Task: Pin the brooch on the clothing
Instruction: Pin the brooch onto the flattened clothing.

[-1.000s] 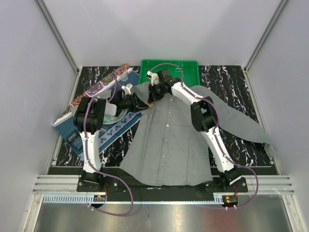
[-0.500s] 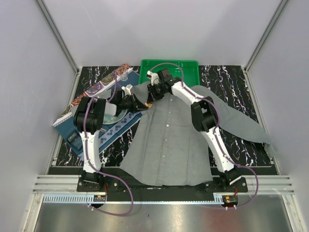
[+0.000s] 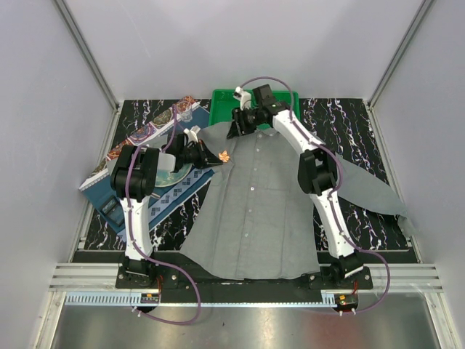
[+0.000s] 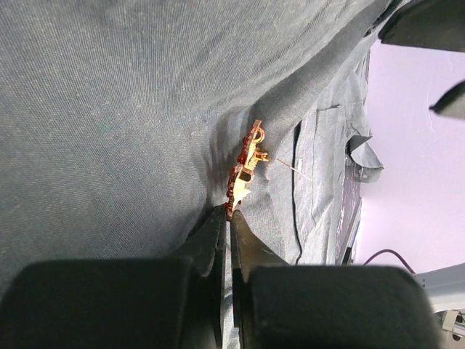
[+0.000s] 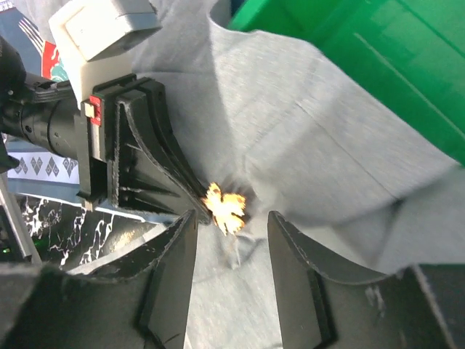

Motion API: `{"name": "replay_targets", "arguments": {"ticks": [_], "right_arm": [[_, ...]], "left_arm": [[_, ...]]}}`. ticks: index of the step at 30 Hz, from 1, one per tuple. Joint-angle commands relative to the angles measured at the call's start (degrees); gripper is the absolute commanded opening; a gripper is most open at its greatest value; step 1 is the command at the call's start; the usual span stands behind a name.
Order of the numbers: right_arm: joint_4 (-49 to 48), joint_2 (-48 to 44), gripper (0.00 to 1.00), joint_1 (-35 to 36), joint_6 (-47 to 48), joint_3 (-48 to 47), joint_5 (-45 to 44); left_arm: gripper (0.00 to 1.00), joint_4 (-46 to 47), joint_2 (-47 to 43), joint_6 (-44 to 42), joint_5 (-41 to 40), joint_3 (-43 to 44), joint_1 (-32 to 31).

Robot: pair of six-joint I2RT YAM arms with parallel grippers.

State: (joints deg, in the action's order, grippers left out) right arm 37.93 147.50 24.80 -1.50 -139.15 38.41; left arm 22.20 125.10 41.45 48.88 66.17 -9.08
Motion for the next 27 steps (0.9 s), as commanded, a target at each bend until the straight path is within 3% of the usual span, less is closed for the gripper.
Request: {"name": "replay_targets", "arguments": {"ticks": [1,3,7,11,17,27], "right_arm": [[5.21,-4.76,0.49,-2.47,3.41,1.94,4.65],[7.33,-5.12,0.47,-2.56,5.19,3.35,5.44],[6.54,-6.7,0.31,-2.47,4.05,9.49,4.84],[5.14,-7.84,0.24,-2.47,6.85,13.99,2.02],[0.31,-8.81,0.24,-1.69,8.62,18.21,2.72],[-1.28,-6.79,0.25,0.43,8.62,14.62,3.25]], "left_arm": [[0.0,-0.57,1.02,-1.73,-0.19,1.85,0.38],[0.0,-0.57,1.2,-1.73,-0.1,1.94,0.38],[0.0,-1.1,1.2,-2.16,0.07,2.91,0.38],[0.0,-1.45,1.46,-2.16,0.25,3.61,0.38],[0.0,-1.54,1.55,-2.25,0.42,3.61,0.29],[0.0,-1.8,1.46,-2.52,0.51,3.79,0.38]]}}
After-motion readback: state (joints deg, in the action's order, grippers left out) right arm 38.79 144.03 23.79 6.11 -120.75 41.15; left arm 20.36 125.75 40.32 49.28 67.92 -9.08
